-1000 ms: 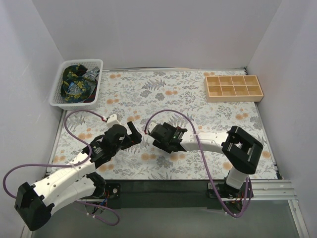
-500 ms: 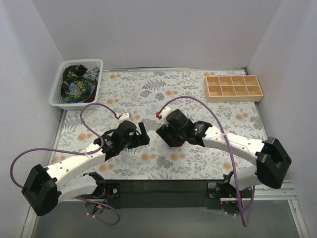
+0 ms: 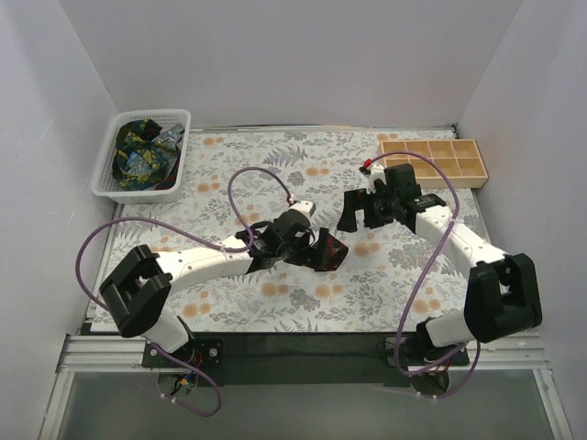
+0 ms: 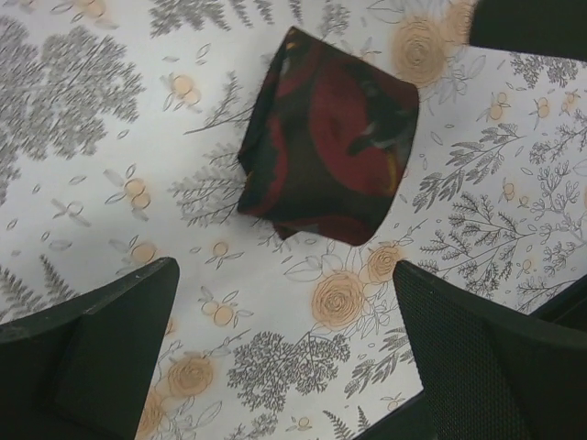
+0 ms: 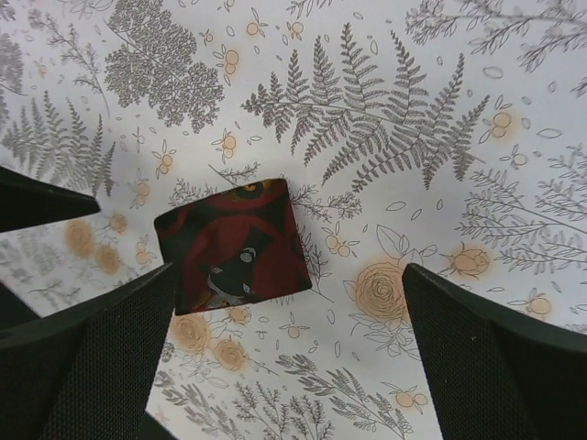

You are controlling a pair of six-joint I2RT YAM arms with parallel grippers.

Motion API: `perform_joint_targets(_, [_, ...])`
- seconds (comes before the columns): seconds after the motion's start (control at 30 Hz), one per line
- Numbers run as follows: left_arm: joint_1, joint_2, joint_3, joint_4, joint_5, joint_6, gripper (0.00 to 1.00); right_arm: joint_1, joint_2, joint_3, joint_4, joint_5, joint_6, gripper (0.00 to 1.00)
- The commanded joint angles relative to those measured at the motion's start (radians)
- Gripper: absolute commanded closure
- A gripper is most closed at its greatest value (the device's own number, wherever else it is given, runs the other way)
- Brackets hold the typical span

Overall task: Roll the ties
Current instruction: Roll the tie

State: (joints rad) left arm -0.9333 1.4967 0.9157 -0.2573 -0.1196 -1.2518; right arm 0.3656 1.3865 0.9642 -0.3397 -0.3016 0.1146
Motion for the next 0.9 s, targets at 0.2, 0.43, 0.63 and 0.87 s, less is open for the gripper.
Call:
perform_joint_targets(0.2, [-0.085,0.148,0.156,0.047,0.011,0.244,0.02,-0.090,0.124,-0.005,0.073,-0.324,0.048,0.06])
perform_joint_targets(0.43, [-0.124,0.240,0.201,0.059,-0.112,0.314,0.02,-0.096,0.140,-0.054,0.110,-0.311,0.046,0.07])
perform_joint_targets(0.63, [-0.133,0.254,0.224,0.072,-0.187,0.364,0.02,-0.128,0.112,-0.093,0.131,-0.301,0.051,0.07])
perform_joint_targets(0.87, [-0.141,0.171,0.209,0.076,-0.189,0.409,0.02,-0.166,0.071,-0.139,0.162,-0.306,0.059,0.07])
